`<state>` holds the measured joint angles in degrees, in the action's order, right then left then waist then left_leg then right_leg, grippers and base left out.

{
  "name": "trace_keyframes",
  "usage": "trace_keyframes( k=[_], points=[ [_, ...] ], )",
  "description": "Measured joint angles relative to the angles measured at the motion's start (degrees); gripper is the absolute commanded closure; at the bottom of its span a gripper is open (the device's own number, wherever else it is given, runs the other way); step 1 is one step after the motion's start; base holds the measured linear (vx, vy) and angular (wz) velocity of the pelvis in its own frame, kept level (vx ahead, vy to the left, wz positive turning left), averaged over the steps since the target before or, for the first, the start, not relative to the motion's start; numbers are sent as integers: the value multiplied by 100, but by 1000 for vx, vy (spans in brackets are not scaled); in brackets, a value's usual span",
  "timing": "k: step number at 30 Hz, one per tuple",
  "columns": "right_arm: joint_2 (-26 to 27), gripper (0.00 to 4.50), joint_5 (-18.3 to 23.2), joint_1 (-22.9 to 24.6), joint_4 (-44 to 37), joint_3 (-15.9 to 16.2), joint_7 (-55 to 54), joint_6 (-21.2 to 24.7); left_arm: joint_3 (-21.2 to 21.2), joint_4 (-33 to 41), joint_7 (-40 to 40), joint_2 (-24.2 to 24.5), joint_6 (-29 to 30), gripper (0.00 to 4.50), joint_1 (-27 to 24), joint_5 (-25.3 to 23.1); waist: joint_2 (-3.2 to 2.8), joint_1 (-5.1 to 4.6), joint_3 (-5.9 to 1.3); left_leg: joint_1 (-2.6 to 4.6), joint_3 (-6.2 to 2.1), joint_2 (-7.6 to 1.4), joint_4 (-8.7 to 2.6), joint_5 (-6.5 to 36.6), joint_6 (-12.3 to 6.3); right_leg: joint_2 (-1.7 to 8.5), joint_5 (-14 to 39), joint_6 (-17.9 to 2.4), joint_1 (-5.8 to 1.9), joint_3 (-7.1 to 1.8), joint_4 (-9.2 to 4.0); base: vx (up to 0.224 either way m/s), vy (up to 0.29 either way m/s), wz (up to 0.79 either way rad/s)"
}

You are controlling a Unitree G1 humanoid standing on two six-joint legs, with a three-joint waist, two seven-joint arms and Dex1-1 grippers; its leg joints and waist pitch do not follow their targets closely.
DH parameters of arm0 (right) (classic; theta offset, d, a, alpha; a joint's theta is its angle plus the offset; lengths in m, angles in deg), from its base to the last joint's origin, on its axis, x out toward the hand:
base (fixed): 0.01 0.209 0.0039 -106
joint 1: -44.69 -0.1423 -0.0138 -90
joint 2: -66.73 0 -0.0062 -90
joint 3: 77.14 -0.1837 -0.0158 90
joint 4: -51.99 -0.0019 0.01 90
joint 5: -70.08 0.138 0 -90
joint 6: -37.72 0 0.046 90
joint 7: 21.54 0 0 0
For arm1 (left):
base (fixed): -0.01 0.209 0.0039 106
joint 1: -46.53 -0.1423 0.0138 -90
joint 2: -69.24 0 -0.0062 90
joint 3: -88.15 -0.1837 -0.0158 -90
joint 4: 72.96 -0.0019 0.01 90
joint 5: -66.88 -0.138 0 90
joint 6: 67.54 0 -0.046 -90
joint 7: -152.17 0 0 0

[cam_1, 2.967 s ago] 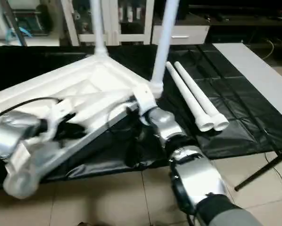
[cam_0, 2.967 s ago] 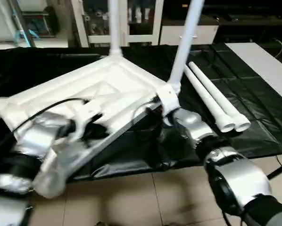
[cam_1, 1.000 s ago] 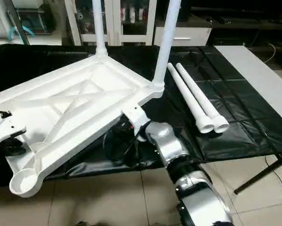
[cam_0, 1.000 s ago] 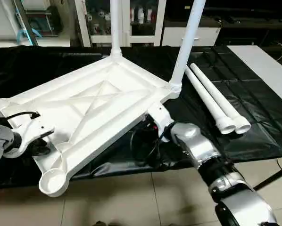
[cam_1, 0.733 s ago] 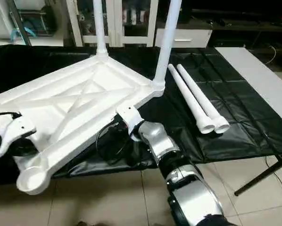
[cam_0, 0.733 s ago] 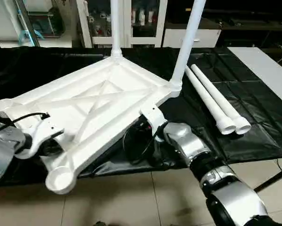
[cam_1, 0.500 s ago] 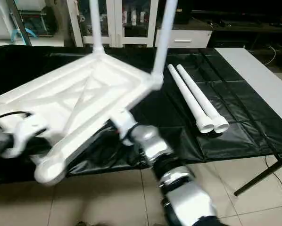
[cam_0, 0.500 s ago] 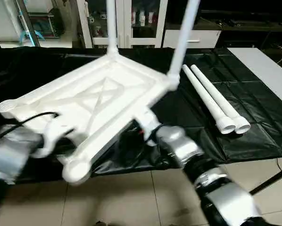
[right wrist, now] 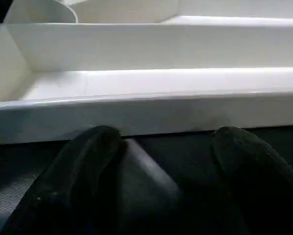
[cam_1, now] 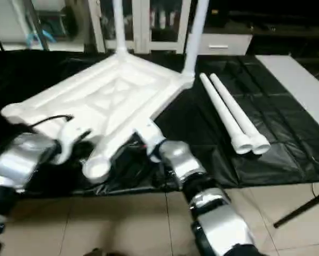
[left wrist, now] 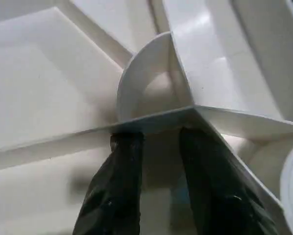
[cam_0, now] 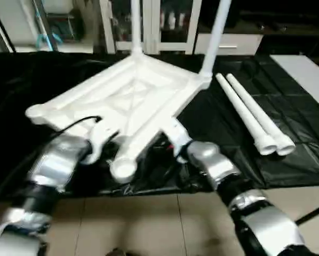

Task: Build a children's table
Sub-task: Rotate table base

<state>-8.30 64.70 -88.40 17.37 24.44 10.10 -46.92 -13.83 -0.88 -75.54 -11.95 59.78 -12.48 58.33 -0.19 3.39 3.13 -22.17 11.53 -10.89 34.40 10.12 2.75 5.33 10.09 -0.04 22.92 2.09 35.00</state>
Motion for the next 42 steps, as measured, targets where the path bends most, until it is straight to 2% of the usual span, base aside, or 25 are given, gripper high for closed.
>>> trace_keyframes(
  k=[5,7,8,10,13,18,23,27,31,33,36,39,42],
  points=[
    [-161,70,-2,53,-20,-99,-10,-16,1,-238,189,-320,-5,304,203,-22,-16,-12,-4,-3,-3,-3,0,-1,-2,-1,7,10,3,8,-1,0,0,0],
    [-191,70,-2,164,-165,-94,30,-53,-80,-458,184,-322,-195,304,346,-66,-32,-4,4,-9,-5,-4,-1,-1,-2,-2,8,13,7,13,-2,0,0,0],
    [-193,70,-1,258,-309,-88,133,-53,-147,-550,163,-288,-341,304,404,-115,-41,-1,8,-14,-6,-4,-1,-1,-2,-2,8,13,10,14,-2,0,0,0],
    [-183,70,15,400,-608,15,373,-60,-256,-734,43,-151,-638,277,513,-161,-53,-7,15,-31,-9,-6,-1,-1,-2,-3,9,14,24,18,-1,0,0,0],
    [-249,70,77,643,-1119,120,720,-48,-301,-794,-281,116,-958,268,569,-166,-58,-1,19,-60,-12,-10,3,-4,-6,-5,9,15,45,25,-3,0,0,0],
    [-724,70,350,1223,-2454,252,1363,97,-456,-794,-1176,643,-1577,248,686,-124,-68,48,25,-135,-11,-6,9,-29,-55,-1,9,14,99,29,-9,0,0,0],
    [-1120,70,483,1396,-3279,189,1658,188,-624,-1120,-1566,768,-2187,218,1023,-125,-82,155,32,-126,-9,-9,11,-32,-50,0,10,14,97,30,-2,0,0,0],
    [-1395,70,504,1590,-3654,82,1749,310,-661,-1732,-1150,732,-3167,181,1584,-287,-113,189,51,-97,-8,-8,15,-38,-45,1,5,8,65,23,4,0,0,0],
    [-1546,70,555,1688,-3997,65,1759,512,-576,-2028,-952,744,-3588,150,2105,-377,-168,120,52,-32,-5,-2,13,-37,-44,3,0,2,17,8,2,0,0,0],
    [-1556,70,568,1702,-4132,64,1755,574,-578,-2154,-961,746,-3608,150,2133,-378,-178,47,51,-5,-6,-2,3,-37,-42,2,1,3,6,10,6,0,0,0],
    [-1555,70,571,1794,-4220,64,1730,647,-596,-2467,-1028,753,-3698,150,2110,-376,-177,-27,51,-6,-13,-7,-8,-41,-35,-6,0,4,14,16,12,0,0,0],
    [-1564,70,573,1894,-4337,76,1722,782,-664,-2711,-1233,866,-4045,150,2095,-415,-177,-42,51,-16,-15,-9,-12,-47,-27,-9,1,4,25,18,10,0,0,0],
    [-1598,70,616,1883,-4472,80,1763,833,-775,-2713,-1588,996,-4123,150,2085,-452,-177,-24,51,-19,-11,-8,-10,-47,-27,-8,1,4,24,15,0,0,0,0]
  ],
)
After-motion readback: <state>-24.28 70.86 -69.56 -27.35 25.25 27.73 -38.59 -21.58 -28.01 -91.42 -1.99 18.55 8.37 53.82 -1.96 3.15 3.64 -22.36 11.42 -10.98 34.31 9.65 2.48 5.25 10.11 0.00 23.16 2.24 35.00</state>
